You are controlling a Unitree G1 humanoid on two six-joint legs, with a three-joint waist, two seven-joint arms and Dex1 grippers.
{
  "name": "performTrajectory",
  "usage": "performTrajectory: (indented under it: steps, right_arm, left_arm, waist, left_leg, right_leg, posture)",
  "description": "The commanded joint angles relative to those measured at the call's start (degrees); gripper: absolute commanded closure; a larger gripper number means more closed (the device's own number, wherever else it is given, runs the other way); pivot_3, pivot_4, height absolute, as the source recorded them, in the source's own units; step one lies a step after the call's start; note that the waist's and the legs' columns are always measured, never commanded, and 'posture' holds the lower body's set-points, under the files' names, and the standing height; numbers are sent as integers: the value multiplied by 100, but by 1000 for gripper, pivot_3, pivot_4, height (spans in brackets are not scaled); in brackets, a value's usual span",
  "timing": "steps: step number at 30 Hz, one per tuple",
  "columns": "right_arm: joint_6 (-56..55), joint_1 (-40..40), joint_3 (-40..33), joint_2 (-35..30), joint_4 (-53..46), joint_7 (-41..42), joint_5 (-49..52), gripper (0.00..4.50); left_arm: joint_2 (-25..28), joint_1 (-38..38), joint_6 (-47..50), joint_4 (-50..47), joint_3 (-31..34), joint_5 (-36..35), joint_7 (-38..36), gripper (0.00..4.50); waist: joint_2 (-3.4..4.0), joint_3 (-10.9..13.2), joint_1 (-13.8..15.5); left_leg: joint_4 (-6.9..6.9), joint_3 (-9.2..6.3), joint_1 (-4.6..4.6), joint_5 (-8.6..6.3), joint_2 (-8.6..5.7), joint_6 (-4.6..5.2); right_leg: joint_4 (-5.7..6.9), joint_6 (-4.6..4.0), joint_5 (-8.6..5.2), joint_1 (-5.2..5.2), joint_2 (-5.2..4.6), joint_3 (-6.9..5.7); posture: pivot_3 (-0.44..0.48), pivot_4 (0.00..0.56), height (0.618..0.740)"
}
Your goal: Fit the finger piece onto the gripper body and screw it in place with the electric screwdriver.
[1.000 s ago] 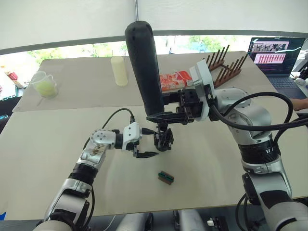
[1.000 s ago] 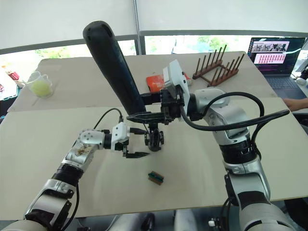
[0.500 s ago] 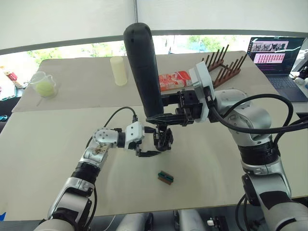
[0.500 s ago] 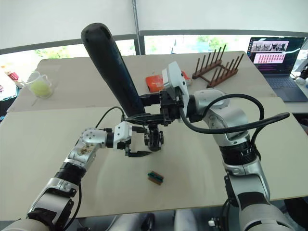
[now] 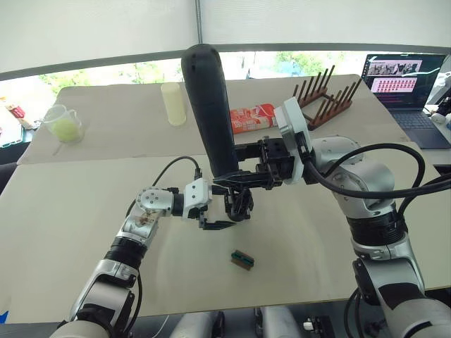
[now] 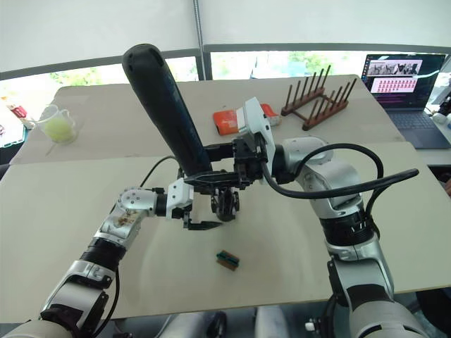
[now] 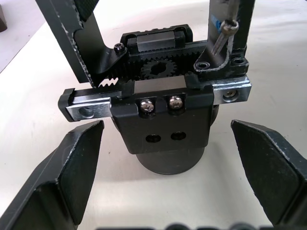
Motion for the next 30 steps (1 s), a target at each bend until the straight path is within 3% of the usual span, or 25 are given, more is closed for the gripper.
performTrajectory:
  steps: [1, 30]
  right_arm:
    - [-133, -77, -148, 31, -210, 4, 96, 2604]
    - [-241, -115, -151, 93, -2, 106, -75, 2604]
  left_arm:
    - [40, -45, -81, -37, 13, -10, -14, 0]
    - [77, 54, -133, -98, -1, 14, -29, 0]
  waist:
    - [0, 0, 0]
    - [0, 0, -5]
  left_leg:
    - [0, 0, 0, 0, 0, 0]
    - [0, 0, 0, 0, 0, 0]
  right_leg:
    - [0, 0, 0, 0, 0, 0]
    - [2, 0, 0, -1, 0, 0]
  posture:
    - [0, 150, 740]
    - [0, 150, 740]
